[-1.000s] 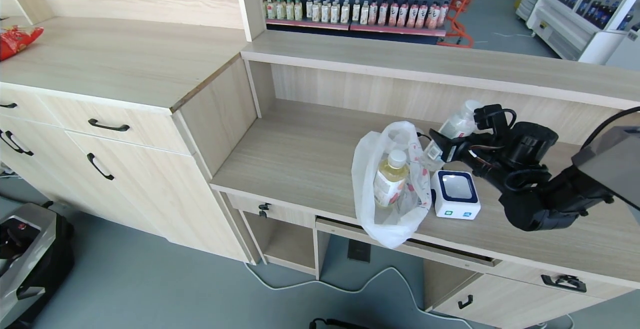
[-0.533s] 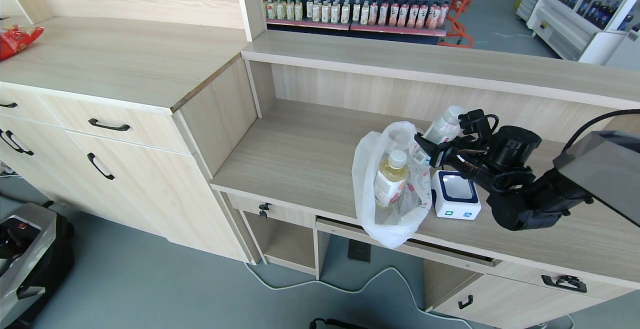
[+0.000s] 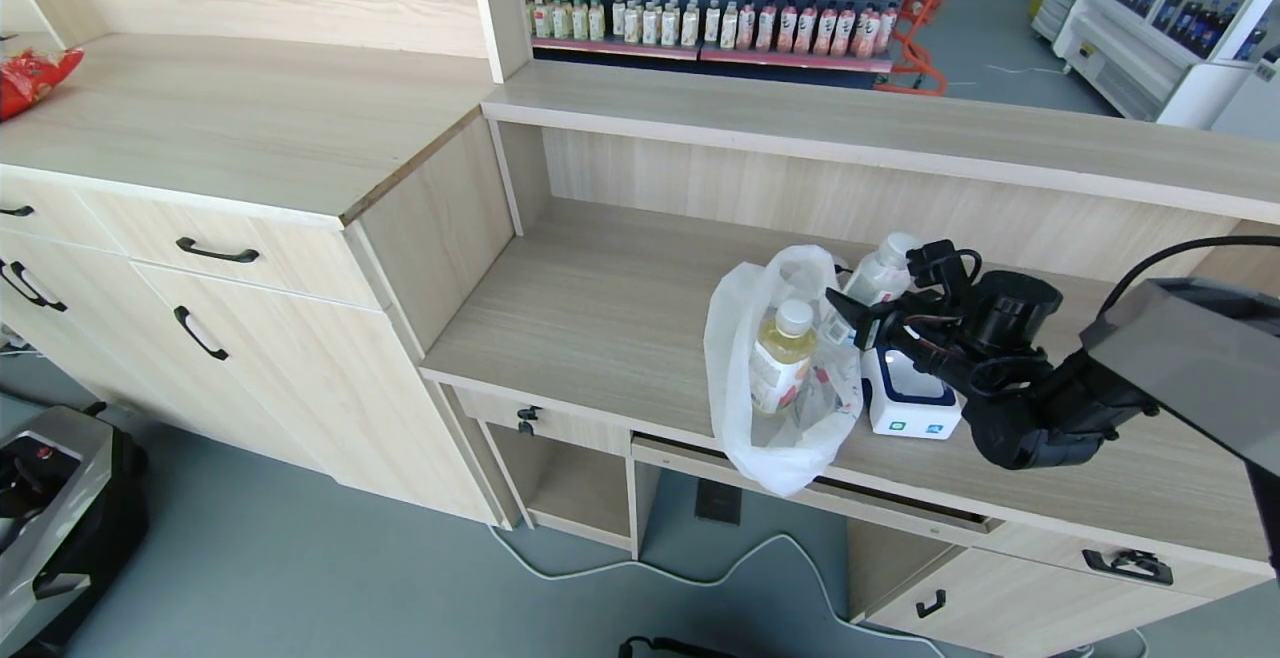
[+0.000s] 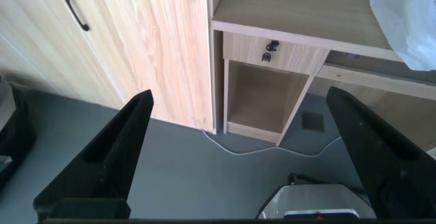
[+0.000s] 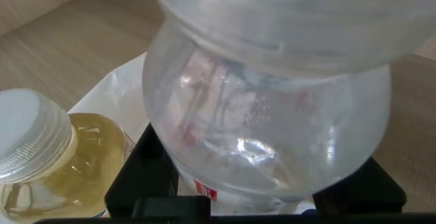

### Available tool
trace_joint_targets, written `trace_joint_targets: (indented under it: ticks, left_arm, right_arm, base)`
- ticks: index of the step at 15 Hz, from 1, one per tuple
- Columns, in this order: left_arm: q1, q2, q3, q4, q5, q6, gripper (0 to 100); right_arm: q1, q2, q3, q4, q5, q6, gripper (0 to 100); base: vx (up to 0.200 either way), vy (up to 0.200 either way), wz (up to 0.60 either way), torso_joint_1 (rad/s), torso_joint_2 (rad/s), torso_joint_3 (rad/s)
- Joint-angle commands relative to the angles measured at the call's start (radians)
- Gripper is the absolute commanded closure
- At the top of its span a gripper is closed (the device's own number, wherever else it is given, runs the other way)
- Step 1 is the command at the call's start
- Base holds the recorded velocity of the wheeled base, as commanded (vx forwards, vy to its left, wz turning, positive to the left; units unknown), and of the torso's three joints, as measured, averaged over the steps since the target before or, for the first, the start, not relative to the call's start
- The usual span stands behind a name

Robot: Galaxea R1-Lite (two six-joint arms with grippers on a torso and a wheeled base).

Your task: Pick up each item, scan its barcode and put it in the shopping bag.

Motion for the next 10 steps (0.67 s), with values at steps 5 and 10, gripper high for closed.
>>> trace_joint_targets:
  ticks: [5, 10]
  left_arm:
    - [0.000, 0.000, 0.000, 0.000, 0.000, 0.000, 0]
    - [0.000, 0.000, 0.000, 0.000, 0.000, 0.000, 0]
  right_arm:
    - [0.006, 0.061, -0.028, -0.002, 0.001, -0.006, 100]
    - [0.006, 0.098, -0.080, 0.003, 0.021, -0.004, 100]
  base:
    - [0.000, 0.000, 0.00, 0.000, 0.00, 0.000]
    - [0.000, 0.000, 0.00, 0.000, 0.00, 0.000]
